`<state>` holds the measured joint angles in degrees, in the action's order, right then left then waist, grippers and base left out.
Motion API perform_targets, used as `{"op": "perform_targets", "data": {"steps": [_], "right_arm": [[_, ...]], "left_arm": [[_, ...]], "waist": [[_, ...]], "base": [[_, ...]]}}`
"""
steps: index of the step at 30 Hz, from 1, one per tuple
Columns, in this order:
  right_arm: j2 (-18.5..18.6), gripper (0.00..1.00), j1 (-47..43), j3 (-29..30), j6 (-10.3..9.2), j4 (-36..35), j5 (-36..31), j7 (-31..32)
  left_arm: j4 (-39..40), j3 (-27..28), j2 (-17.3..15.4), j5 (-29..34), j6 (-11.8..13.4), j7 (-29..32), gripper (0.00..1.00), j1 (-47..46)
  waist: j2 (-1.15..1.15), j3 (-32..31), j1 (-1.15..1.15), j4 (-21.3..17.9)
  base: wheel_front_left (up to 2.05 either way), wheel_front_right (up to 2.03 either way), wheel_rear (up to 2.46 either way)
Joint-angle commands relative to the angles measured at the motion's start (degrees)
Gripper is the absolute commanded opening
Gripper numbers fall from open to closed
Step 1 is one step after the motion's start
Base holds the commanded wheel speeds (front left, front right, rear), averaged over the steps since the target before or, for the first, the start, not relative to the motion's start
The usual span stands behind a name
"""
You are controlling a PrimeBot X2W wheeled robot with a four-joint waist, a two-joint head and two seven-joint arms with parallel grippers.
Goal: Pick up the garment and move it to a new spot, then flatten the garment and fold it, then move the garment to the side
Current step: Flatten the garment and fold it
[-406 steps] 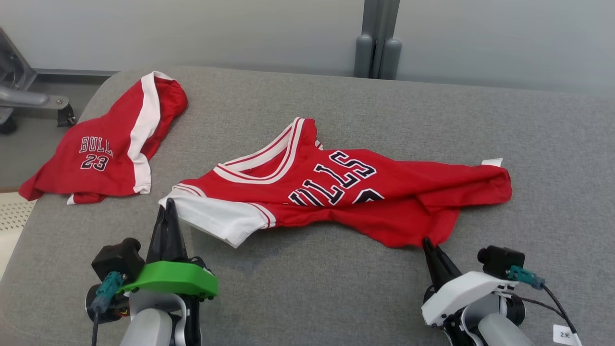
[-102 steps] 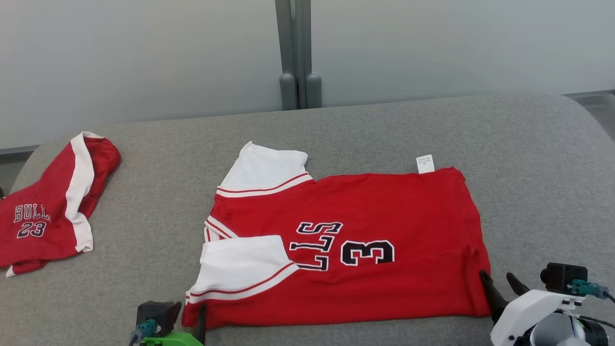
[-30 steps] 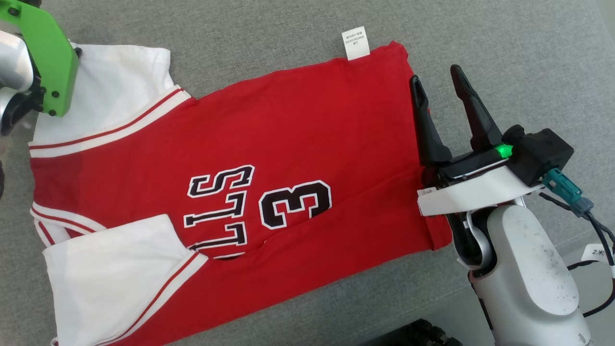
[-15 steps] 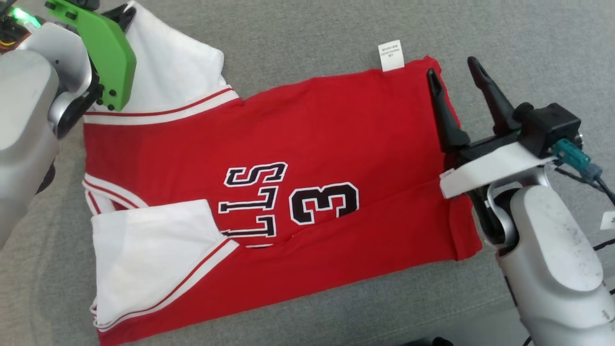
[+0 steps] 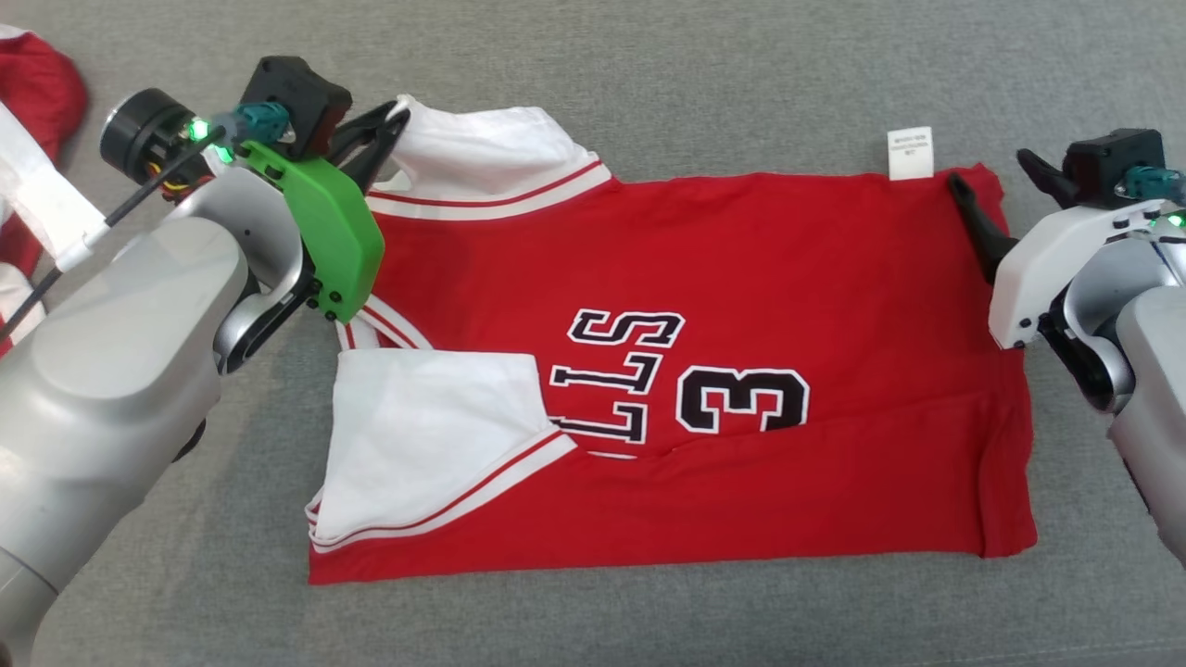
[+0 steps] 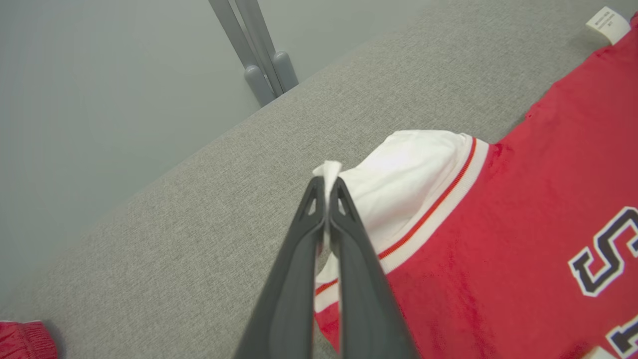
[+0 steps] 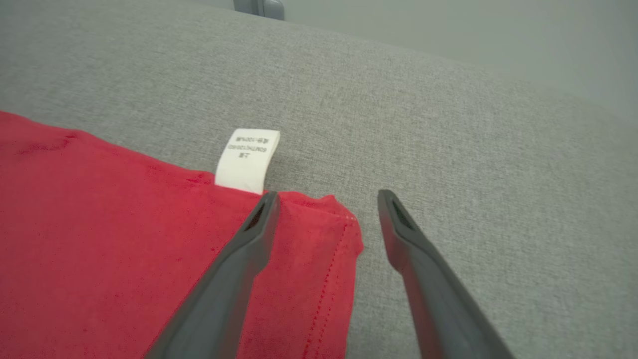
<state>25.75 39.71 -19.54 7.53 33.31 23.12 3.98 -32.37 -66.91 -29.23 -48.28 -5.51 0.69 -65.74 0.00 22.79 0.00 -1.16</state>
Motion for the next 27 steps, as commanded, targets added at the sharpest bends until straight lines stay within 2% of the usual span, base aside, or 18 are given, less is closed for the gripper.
{"op": "perform_targets", "data": {"steps": [1,9,27], "right_arm": [[0.7,1.00,1.2,-0.8,-0.09,1.6,0.7,0.6],[3.4,1.00,4.3,-4.9,-0.09,10.4,4.6,2.1],[1.7,1.00,8.4,-14.0,-0.09,19.2,7.9,0.6]], "left_arm": [[0.6,-0.1,-0.2,0.4,0.4,-0.2,0.00,1.0],[3.8,-0.4,-1.1,-0.5,2.1,0.4,0.00,3.0],[6.8,-0.3,-2.6,-1.1,3.9,1.5,0.00,2.7]], "waist": [[0.00,-1.2,0.00,3.1],[0.00,-2.1,0.00,4.3],[0.00,-0.8,0.00,4.1]], "base": [[0.00,0.00,0.00],[0.00,0.00,0.00],[0.00,0.00,0.00]]}}
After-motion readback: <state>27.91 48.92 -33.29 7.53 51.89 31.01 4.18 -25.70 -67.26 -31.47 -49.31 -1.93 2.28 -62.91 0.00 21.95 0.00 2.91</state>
